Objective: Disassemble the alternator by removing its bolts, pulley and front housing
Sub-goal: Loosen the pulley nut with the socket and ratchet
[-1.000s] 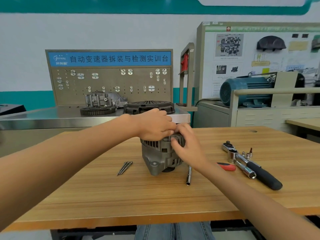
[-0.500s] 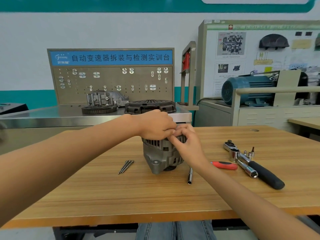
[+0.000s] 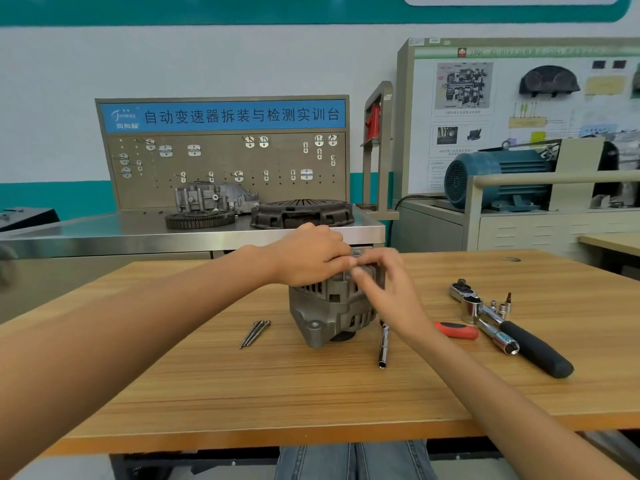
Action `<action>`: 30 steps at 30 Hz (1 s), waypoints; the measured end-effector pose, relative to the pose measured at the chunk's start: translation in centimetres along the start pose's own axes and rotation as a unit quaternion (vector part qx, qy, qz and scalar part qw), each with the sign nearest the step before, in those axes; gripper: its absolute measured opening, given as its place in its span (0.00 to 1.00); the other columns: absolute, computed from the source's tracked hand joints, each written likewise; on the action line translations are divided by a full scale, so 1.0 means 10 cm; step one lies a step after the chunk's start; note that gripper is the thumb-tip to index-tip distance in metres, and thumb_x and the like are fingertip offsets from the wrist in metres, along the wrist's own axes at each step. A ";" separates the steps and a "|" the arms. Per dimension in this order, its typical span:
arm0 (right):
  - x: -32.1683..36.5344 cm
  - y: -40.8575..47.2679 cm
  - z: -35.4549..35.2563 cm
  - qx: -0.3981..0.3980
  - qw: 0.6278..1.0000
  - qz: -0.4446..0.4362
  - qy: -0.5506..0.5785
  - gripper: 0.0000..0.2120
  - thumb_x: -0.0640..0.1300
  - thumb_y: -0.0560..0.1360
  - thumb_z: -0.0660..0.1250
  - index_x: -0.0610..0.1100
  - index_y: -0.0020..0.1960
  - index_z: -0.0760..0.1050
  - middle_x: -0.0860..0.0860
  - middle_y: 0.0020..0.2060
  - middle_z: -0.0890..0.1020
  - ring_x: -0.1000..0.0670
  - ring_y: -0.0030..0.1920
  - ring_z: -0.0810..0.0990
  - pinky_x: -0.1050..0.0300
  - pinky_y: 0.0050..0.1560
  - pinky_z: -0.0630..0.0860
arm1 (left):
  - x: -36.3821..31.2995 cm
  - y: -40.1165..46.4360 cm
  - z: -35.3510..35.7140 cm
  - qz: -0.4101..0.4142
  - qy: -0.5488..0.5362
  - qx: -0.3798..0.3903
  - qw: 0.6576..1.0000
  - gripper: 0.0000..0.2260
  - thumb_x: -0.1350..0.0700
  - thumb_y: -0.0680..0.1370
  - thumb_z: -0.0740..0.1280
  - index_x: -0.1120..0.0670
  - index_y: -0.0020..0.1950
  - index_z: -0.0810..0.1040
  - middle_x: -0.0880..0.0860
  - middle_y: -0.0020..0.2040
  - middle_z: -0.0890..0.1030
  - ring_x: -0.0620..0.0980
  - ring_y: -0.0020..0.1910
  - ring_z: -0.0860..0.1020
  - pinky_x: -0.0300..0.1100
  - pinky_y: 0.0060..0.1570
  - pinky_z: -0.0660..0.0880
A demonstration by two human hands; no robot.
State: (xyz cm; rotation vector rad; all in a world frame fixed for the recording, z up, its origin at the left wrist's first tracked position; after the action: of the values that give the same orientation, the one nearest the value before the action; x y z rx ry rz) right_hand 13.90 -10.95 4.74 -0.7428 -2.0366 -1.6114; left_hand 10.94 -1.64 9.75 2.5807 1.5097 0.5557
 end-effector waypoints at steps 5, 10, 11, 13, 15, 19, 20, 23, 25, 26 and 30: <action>-0.98 -0.13 -0.41 0.086 0.895 0.218 -0.380 0.22 0.59 0.77 0.58 0.42 0.59 0.74 0.46 0.55 0.75 0.47 0.57 0.73 0.55 0.54 0.70 | 0.02 -0.02 -0.04 -0.024 -0.042 -0.048 0.998 0.13 0.45 0.79 0.61 0.53 0.42 0.72 0.45 0.36 0.70 0.47 0.41 0.70 0.43 0.48 0.63; -1.20 -0.17 -0.18 0.222 0.840 0.194 -0.455 0.25 0.66 0.75 0.53 0.47 0.49 0.75 0.50 0.46 0.76 0.51 0.45 0.74 0.58 0.38 0.69 | 0.06 -0.04 -0.09 -0.035 -0.102 -0.086 0.990 0.09 0.48 0.77 0.66 0.49 0.40 0.72 0.42 0.34 0.71 0.39 0.37 0.69 0.39 0.45 0.59; -1.18 -0.17 -0.14 0.223 0.850 0.190 -0.438 0.22 0.66 0.75 0.55 0.48 0.45 0.73 0.51 0.42 0.76 0.53 0.41 0.73 0.59 0.33 0.66 | 0.06 -0.06 -0.10 -0.038 -0.091 -0.102 0.990 0.09 0.47 0.76 0.66 0.49 0.40 0.72 0.42 0.34 0.72 0.39 0.37 0.69 0.38 0.46 0.59; -1.13 -0.18 -0.06 0.222 0.861 0.168 -0.426 0.18 0.64 0.74 0.58 0.49 0.41 0.71 0.53 0.38 0.75 0.54 0.37 0.72 0.61 0.29 0.61 | 0.08 -0.09 -0.12 -0.054 -0.067 -0.133 0.987 0.09 0.44 0.75 0.67 0.48 0.40 0.73 0.42 0.36 0.74 0.40 0.39 0.70 0.38 0.50 0.58; -1.11 -0.19 -0.04 0.220 0.861 0.160 -0.429 0.17 0.62 0.75 0.59 0.48 0.42 0.70 0.53 0.38 0.74 0.53 0.39 0.72 0.61 0.30 0.61 | 0.11 -0.12 -0.13 -0.075 -0.060 -0.159 0.983 0.10 0.42 0.74 0.67 0.46 0.40 0.74 0.42 0.37 0.75 0.41 0.41 0.72 0.38 0.50 0.57; -1.01 -0.17 -0.14 0.151 0.891 0.140 -0.403 0.13 0.57 0.75 0.58 0.48 0.42 0.69 0.53 0.34 0.75 0.53 0.35 0.73 0.60 0.30 0.63 | 0.16 -0.16 -0.10 -0.109 -0.085 -0.169 0.976 0.10 0.40 0.73 0.68 0.45 0.39 0.74 0.41 0.36 0.75 0.39 0.39 0.72 0.39 0.48 0.60; -0.93 -0.16 -0.21 0.111 0.905 0.127 -0.390 0.12 0.56 0.75 0.59 0.49 0.40 0.68 0.53 0.32 0.74 0.54 0.34 0.73 0.60 0.29 0.63 | 0.17 -0.17 -0.10 -0.112 -0.093 -0.169 0.975 0.10 0.40 0.73 0.68 0.45 0.39 0.74 0.41 0.36 0.76 0.38 0.39 0.71 0.39 0.46 0.61; -0.68 -0.12 -0.50 -0.025 0.940 0.093 -0.326 0.08 0.51 0.72 0.61 0.51 0.36 0.65 0.54 0.28 0.72 0.56 0.29 0.71 0.61 0.28 0.62 | 0.18 -0.19 -0.08 -0.113 -0.113 -0.154 0.975 0.08 0.41 0.72 0.69 0.44 0.42 0.76 0.41 0.39 0.76 0.37 0.38 0.71 0.34 0.38 0.64; -0.51 -0.04 -0.67 -0.113 0.960 0.083 -0.242 0.07 0.47 0.73 0.61 0.49 0.38 0.66 0.54 0.27 0.71 0.55 0.28 0.69 0.60 0.29 0.63 | 0.21 -0.19 -0.05 -0.124 -0.132 -0.132 0.975 0.08 0.42 0.72 0.69 0.44 0.45 0.79 0.41 0.41 0.77 0.36 0.39 0.72 0.32 0.35 0.65; -0.41 0.04 -0.74 -0.150 0.965 0.077 -0.198 0.06 0.45 0.75 0.60 0.48 0.40 0.67 0.54 0.28 0.71 0.55 0.28 0.68 0.60 0.29 0.63 | 0.22 -0.18 -0.03 -0.130 -0.147 -0.118 0.973 0.07 0.43 0.73 0.70 0.44 0.46 0.80 0.41 0.42 0.78 0.37 0.41 0.74 0.32 0.35 0.67; 0.16 0.56 -0.81 -0.187 0.964 0.020 -0.188 0.11 0.45 0.78 0.56 0.42 0.41 0.72 0.53 0.28 0.71 0.54 0.28 0.67 0.58 0.31 0.64 | 0.25 -0.17 0.03 -0.142 -0.217 -0.045 0.965 0.10 0.49 0.74 0.71 0.46 0.54 0.81 0.42 0.45 0.79 0.38 0.44 0.75 0.35 0.45 0.72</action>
State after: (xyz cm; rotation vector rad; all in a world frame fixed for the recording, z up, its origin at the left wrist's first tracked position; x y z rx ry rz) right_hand 16.41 -17.59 11.75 -1.3025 -1.9567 -1.9813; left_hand 10.74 1.44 9.72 2.1687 1.6033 0.0211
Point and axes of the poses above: each hand's wrist, its own y-axis towards the middle knuckle, its own z-axis out of the palm, x = y × z, the point moved 9 cm from there along y, towards the middle knuckle
